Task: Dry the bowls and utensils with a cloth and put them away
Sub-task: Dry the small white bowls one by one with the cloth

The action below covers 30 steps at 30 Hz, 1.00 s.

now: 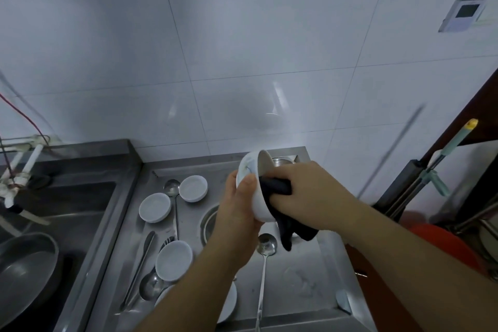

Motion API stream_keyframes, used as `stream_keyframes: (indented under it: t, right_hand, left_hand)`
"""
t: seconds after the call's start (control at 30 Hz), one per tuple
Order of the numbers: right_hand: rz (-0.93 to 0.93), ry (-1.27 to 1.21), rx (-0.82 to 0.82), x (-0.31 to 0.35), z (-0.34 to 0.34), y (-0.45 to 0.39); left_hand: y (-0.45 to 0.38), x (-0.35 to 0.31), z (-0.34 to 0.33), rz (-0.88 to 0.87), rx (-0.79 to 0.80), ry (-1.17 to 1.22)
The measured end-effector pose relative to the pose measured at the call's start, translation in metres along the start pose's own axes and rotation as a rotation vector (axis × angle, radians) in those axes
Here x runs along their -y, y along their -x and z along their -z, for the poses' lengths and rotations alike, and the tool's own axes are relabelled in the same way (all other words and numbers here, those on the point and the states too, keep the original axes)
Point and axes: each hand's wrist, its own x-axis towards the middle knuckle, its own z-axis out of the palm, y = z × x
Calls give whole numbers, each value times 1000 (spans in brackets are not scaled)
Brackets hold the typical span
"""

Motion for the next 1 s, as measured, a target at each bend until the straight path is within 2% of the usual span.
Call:
stream_keyframes:
  t: [0.07, 0.13, 0.27, 0.33, 0.43, 0.57, 0.7, 0.83, 0.9, 0.93, 1.0]
  right_hand:
    - [-49, -136, 74, 0, 4, 2]
    - [-90, -380, 107, 0, 3, 6]
    - [-298, -1153, -18, 7, -13, 11]
    - [-419, -1387, -103, 11, -16, 7]
    - [-538, -1385, -138, 12, -15, 1]
    - [-699, -1578, 30, 4, -9, -3]
    - [-695, -1640, 96, 1, -15, -3]
    - [-630, -1769, 13, -3, -26, -1]
    - [-585, -1845, -72, -7, -30, -2]
    - [-563, -1856, -116, -10, -31, -2]
    - [-535, -1839, -163, -14, -34, -2]
  left_hand:
    - [0, 3, 3, -22, 9, -1]
    - [-3, 8, 9, -32, 38, -19]
    - [-9, 10, 9, -89, 45, -77]
    - [-9, 15, 5, -92, 40, -131]
    - [-8, 23, 8, -142, 2, -289]
    - [-13, 22, 23, -257, 45, -565]
    - [-19, 19, 32, -298, 147, -771]
    - [-24, 11, 33, -319, 96, -912]
    - [-23, 15, 36, -241, -40, -812]
    - [-20, 18, 36, -106, -124, -616]
    - [-13, 26, 38, 220, -147, -201]
